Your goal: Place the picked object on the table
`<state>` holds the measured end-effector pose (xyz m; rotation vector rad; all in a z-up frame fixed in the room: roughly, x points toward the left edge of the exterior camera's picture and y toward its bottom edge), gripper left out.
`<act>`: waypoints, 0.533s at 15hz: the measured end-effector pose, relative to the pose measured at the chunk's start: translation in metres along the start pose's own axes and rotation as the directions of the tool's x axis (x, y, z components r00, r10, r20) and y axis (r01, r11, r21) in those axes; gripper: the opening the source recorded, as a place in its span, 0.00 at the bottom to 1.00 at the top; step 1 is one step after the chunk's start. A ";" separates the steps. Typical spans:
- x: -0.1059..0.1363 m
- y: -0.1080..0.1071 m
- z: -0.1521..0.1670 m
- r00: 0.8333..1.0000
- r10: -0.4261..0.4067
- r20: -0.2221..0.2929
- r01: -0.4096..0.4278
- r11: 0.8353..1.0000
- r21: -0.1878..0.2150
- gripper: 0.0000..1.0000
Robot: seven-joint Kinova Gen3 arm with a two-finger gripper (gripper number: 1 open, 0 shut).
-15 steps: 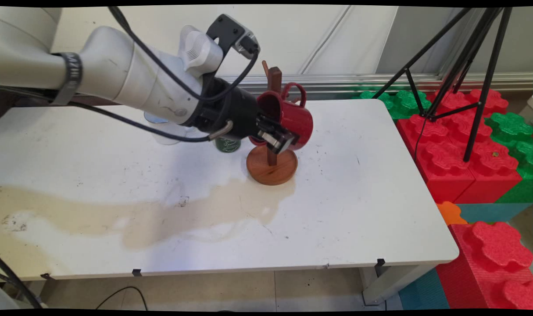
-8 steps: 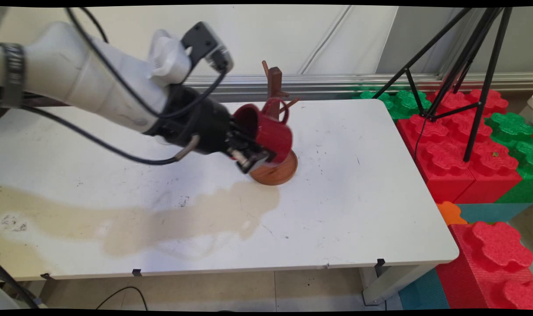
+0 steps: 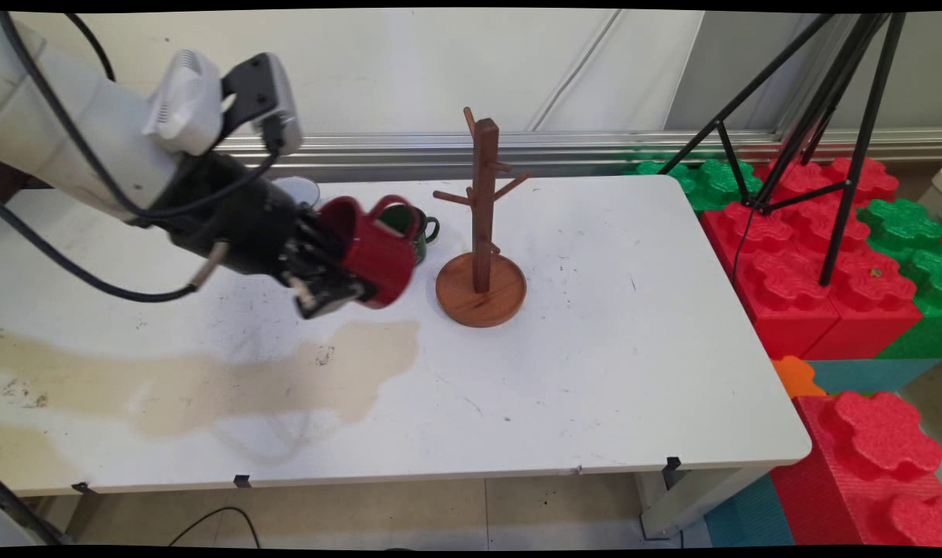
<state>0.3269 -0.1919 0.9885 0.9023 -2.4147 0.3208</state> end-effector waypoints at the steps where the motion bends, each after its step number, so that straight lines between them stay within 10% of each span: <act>1: -0.003 -0.007 -0.003 1.000 0.019 0.025 -0.019 1.000 0.003 0.00; 8: -0.014 -0.060 -0.005 0.977 0.106 0.183 -0.114 0.993 0.035 0.00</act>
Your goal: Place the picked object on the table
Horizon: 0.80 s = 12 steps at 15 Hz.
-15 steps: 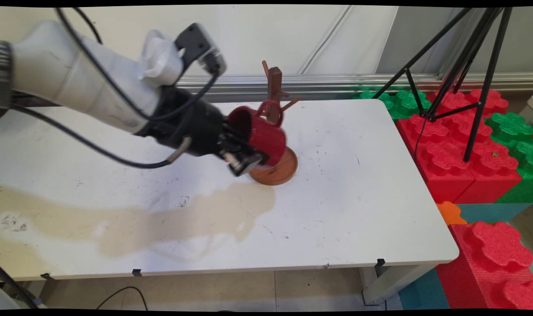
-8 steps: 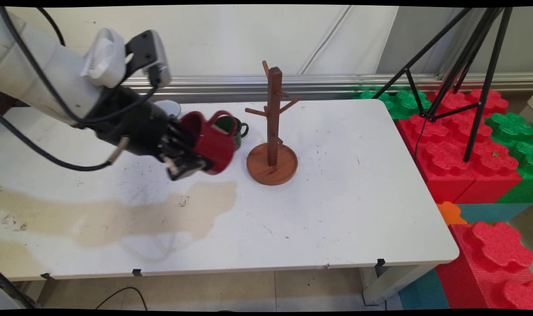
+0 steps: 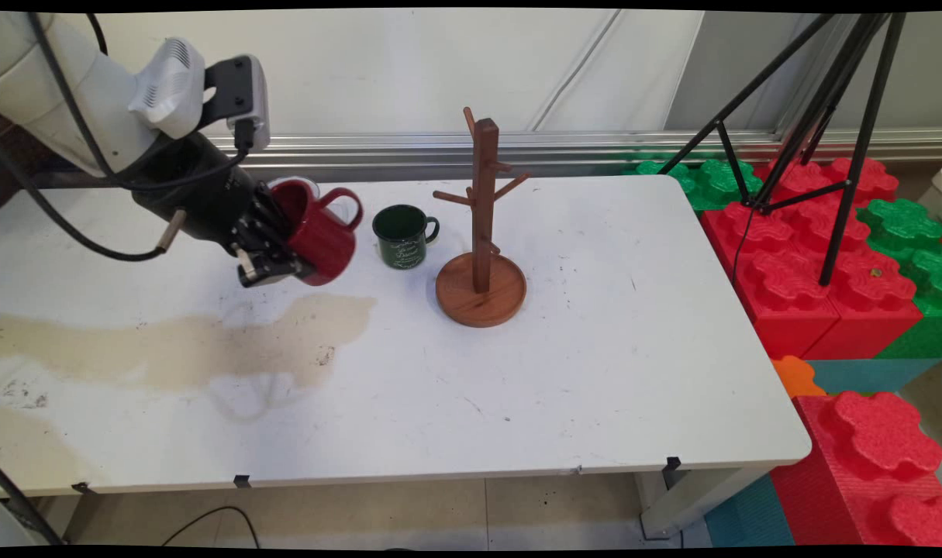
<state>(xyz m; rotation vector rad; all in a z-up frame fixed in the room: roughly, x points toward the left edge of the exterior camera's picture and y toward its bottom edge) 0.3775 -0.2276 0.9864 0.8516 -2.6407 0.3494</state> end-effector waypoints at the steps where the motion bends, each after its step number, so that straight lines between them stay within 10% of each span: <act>1: -0.001 -0.005 0.001 1.000 0.010 0.019 -0.010 1.000 0.002 0.00; 12: -0.017 -0.061 0.061 0.954 0.103 0.280 -0.102 0.995 -0.020 0.00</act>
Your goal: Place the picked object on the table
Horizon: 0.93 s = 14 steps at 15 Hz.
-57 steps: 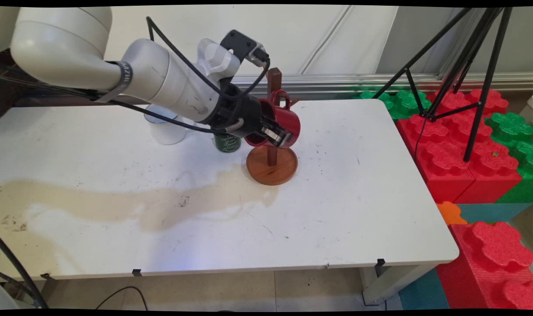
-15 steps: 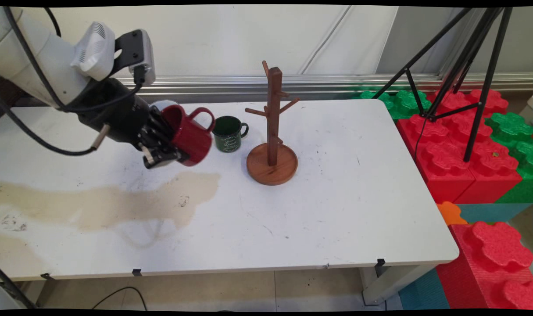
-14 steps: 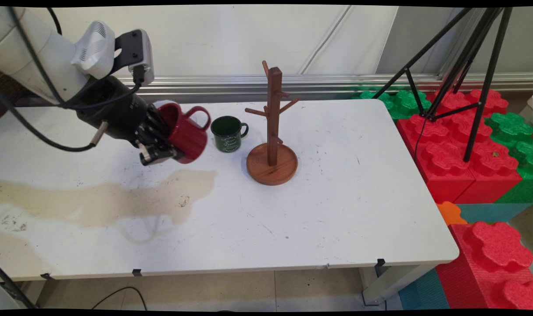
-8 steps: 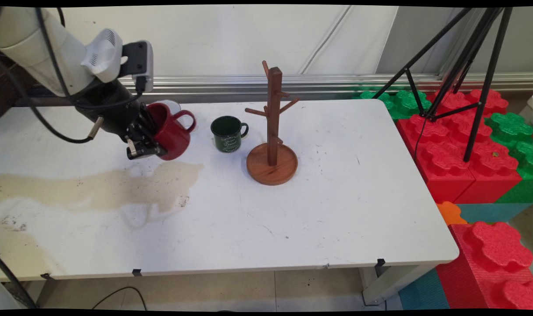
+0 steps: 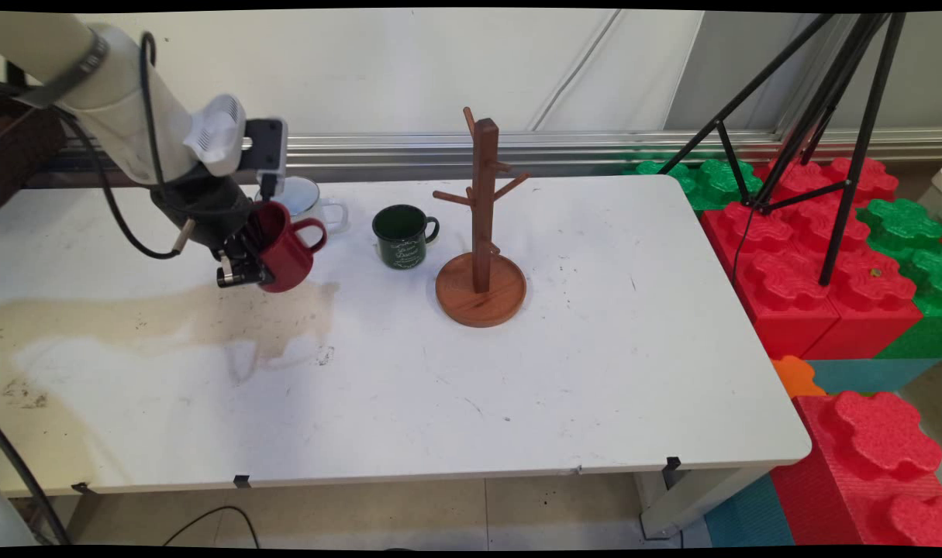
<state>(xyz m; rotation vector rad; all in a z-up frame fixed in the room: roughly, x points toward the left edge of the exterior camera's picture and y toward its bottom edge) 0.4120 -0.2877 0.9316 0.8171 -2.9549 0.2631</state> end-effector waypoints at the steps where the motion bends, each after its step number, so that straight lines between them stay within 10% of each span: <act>1: -0.001 -0.004 0.008 1.000 0.005 0.020 -0.005 1.000 -0.005 0.00; 14: -0.005 -0.028 0.077 0.989 0.022 0.149 -0.012 0.998 -0.068 0.00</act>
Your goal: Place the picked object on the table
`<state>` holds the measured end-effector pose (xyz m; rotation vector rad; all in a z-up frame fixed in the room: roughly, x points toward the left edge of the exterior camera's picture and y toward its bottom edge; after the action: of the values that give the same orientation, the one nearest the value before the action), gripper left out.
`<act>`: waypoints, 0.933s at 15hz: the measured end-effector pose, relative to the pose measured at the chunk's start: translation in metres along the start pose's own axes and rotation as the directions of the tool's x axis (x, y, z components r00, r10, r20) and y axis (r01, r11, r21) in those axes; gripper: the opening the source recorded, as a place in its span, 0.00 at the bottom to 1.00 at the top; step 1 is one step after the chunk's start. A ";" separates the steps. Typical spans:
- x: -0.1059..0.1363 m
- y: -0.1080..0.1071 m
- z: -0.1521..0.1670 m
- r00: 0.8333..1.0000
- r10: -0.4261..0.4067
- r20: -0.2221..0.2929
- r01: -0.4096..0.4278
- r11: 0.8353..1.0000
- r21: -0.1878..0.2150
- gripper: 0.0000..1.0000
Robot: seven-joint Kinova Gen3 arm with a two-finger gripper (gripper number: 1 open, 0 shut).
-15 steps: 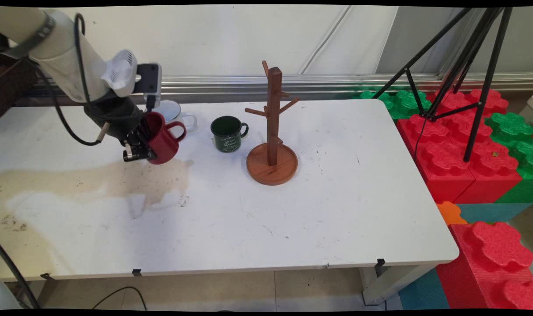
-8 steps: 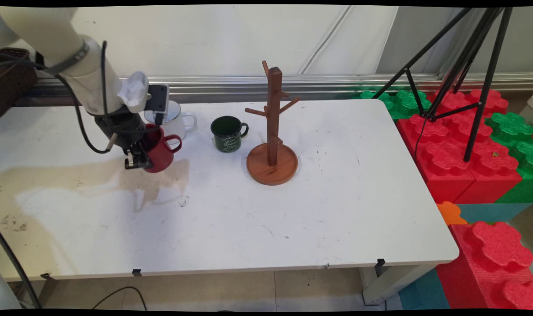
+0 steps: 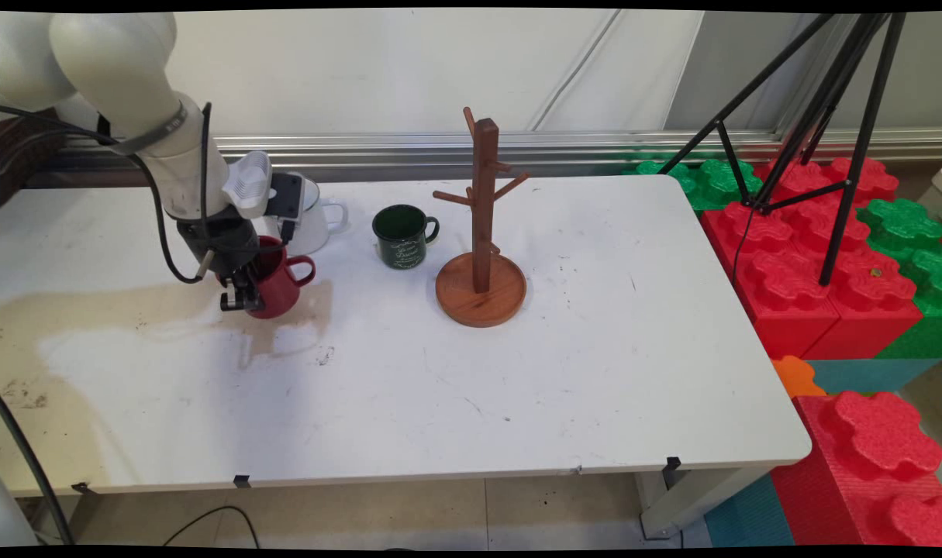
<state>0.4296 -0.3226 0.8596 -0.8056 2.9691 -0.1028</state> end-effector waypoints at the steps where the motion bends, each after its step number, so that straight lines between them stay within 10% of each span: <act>1: 0.000 -0.001 0.002 1.000 0.000 0.005 0.000 1.000 -0.002 0.00; 8: -0.002 -0.006 0.020 0.999 0.009 0.049 -0.009 1.000 -0.020 0.00; 9: -0.002 -0.006 0.022 0.999 0.012 0.053 -0.011 1.000 -0.021 1.00; 14: -0.002 -0.009 0.028 0.998 0.024 0.066 -0.023 1.000 -0.021 1.00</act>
<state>0.4382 -0.3302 0.8328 -0.7604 2.9213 -0.0436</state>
